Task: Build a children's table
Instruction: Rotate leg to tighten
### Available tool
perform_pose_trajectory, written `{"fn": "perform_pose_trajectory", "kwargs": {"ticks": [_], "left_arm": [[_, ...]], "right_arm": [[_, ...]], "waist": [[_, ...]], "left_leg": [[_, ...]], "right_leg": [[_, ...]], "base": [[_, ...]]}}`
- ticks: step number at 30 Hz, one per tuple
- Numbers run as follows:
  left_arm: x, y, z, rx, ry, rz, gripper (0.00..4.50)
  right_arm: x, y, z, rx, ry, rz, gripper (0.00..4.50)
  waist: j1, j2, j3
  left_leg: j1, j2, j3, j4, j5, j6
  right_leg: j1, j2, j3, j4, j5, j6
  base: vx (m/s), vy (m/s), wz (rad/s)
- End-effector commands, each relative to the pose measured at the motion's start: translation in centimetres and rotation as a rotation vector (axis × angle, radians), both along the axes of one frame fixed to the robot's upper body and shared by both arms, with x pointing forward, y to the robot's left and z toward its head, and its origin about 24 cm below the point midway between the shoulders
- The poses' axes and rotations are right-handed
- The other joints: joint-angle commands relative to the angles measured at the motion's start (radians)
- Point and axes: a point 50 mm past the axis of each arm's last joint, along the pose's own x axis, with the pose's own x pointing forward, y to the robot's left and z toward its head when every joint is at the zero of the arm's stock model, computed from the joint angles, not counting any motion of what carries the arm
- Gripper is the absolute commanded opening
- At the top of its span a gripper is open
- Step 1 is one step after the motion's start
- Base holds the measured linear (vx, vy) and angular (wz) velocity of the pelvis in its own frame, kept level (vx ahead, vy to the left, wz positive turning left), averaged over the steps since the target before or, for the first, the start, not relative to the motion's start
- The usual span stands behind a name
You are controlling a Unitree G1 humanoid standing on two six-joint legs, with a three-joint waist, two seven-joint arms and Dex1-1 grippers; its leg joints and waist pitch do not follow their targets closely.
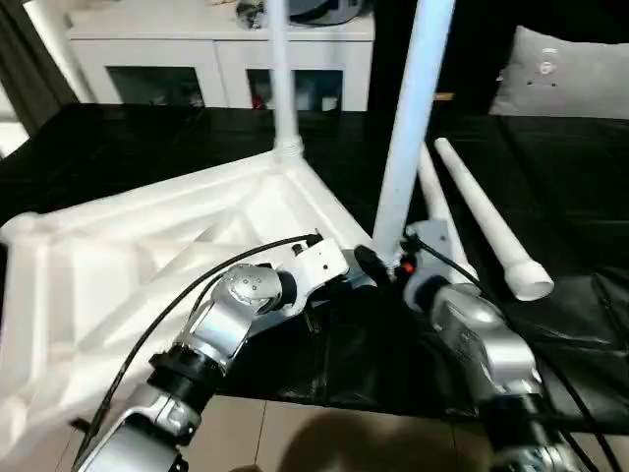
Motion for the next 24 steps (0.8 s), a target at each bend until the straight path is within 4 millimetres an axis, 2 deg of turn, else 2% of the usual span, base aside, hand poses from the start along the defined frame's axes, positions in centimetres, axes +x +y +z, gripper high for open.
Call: {"fn": "perform_pose_trajectory", "kwargs": {"ticks": [1,3,8,9,10,11,13,14,16,17,18,20,21,23,24], "left_arm": [[0.1,-0.5,0.2,0.04,-0.043,-0.05,0.0],[0.4,-0.3,0.1,0.048,-0.062,-0.048,0.0],[1.4,0.0,0.3,0.042,-0.128,-0.009,0.0],[1.5,0.0,0.4,0.024,-0.119,-0.009,0.28],[1.5,0.0,0.4,0.024,-0.119,-0.009,0.56],[1.5,0.0,0.4,0.011,-0.109,-0.019,0.56],[1.3,0.2,0.5,-0.015,-0.083,-0.031,0.74],[1.3,0.3,0.6,-0.029,-0.083,-0.027,0.99],[1.1,0.5,0.6,-0.047,-0.079,-0.026,1.03],[1.0,0.6,0.7,-0.063,-0.077,-0.023,1.08],[0.9,0.8,0.8,-0.084,-0.073,-0.015,1.2],[0.7,1.6,0.9,-0.108,-0.065,0.018,1.4],[0.7,1.7,0.9,-0.108,-0.065,0.02,1.42],[0.4,4.2,0.7,-0.048,-0.073,0.095,1.64],[0.3,4.9,0.6,-0.032,-0.072,0.111,1.76]], "right_arm": [[-0.7,0.5,0.0,0.02,0.0,0.052,4.35],[-1.1,0.1,0.5,0.031,-0.027,0.066,4.43],[-2.2,-1.0,1.4,0.03,-0.069,0.108,4.43],[-2.5,-1.2,1.5,0.025,-0.068,0.122,4.48],[-2.5,-1.2,1.5,0.025,-0.068,0.122,4.5],[-2.7,-1.4,1.6,0.017,-0.067,0.136,4.5],[-3.4,-1.8,2.1,0.002,-0.082,0.17,4.5],[-3.6,-2.0,2.4,-0.01,-0.096,0.185,4.5],[-3.8,-2.1,2.7,-0.005,-0.093,0.198,4.5],[-3.8,-2.1,2.9,-0.003,-0.094,0.217,4.5],[-3.9,-2.0,3.2,-0.005,-0.104,0.243,4.5],[-4.0,-1.8,3.8,0.006,-0.13,0.294,4.5],[-4.0,-1.8,3.8,0.008,-0.131,0.295,4.5],[-3.9,-1.6,4.5,0.045,-0.146,0.346,4.5],[-3.8,-1.5,4.7,0.051,-0.15,0.358,4.5]], "waist": [[0.001,-0.004,-0.058],[0.004,-0.001,-0.058],[0.005,-0.008,-0.051],[0.004,-0.012,-0.052],[0.005,-0.011,-0.051],[0.005,-0.011,-0.051],[0.005,-0.007,-0.053],[0.006,-0.009,-0.052],[0.006,-0.009,-0.061],[0.005,-0.01,-0.062],[0.005,-0.004,-0.062],[0.005,-0.005,-0.064],[0.005,-0.003,-0.064],[0.003,-0.003,-0.061],[0.001,-0.005,-0.06]], "left_leg": [[-0.005,0.05,-0.015,-0.071,-0.128,0.052],[-0.006,0.053,-0.016,-0.072,-0.128,0.05],[-0.009,0.048,-0.016,-0.075,-0.166,0.05],[-0.01,0.046,-0.015,-0.074,-0.167,0.051],[-0.009,0.048,-0.017,-0.075,-0.164,0.052],[-0.009,0.048,-0.017,-0.075,-0.166,0.053],[-0.011,0.05,-0.018,-0.075,-0.155,0.055],[-0.011,0.051,-0.018,-0.075,-0.15,0.056],[-0.016,0.05,-0.018,-0.067,-0.099,0.069],[-0.019,0.05,-0.018,-0.066,-0.087,0.074],[-0.019,0.049,-0.018,-0.064,-0.082,0.081],[-0.019,0.051,-0.016,-0.062,-0.078,0.091],[-0.021,0.053,-0.017,-0.062,-0.074,0.096],[-0.019,0.05,-0.015,-0.062,-0.086,0.099],[-0.023,0.054,-0.02,-0.066,-0.097,0.094]], "right_leg": [[0.051,-0.085,0.057,-0.084,-0.196,-0.167],[0.052,-0.086,0.057,-0.081,-0.171,-0.173],[0.055,-0.087,0.055,-0.093,-0.264,-0.145],[0.055,-0.087,0.055,-0.097,-0.294,-0.133],[0.054,-0.088,0.056,-0.096,-0.307,-0.128],[0.053,-0.088,0.055,-0.097,-0.312,-0.128],[0.053,-0.088,0.056,-0.094,-0.293,-0.133],[0.053,-0.087,0.056,-0.095,-0.28,-0.134],[0.058,-0.087,0.056,-0.08,-0.164,-0.158],[0.058,-0.088,0.056,-0.077,-0.139,-0.166],[0.057,-0.087,0.055,-0.075,-0.111,-0.181],[0.057,-0.088,0.054,-0.072,-0.083,-0.198],[0.058,-0.088,0.053,-0.07,-0.064,-0.208],[0.054,-0.084,0.051,-0.074,-0.084,-0.204],[0.06,-0.089,0.05,-0.07,-0.1,-0.206]], "base": [[0.0,0.0,0.0],[0.0,0.0,0.0],[0.0,0.0,0.0],[0.0,0.0,0.0],[0.0,0.0,0.0],[0.0,0.0,0.0],[0.0,0.0,0.0],[0.0,0.0,0.0],[0.0,0.0,0.0],[0.0,0.0,0.0],[0.0,0.0,0.0],[0.0,0.0,0.0],[0.0,0.0,0.0],[0.0,0.0,0.0],[0.0,0.0,0.0]]}}
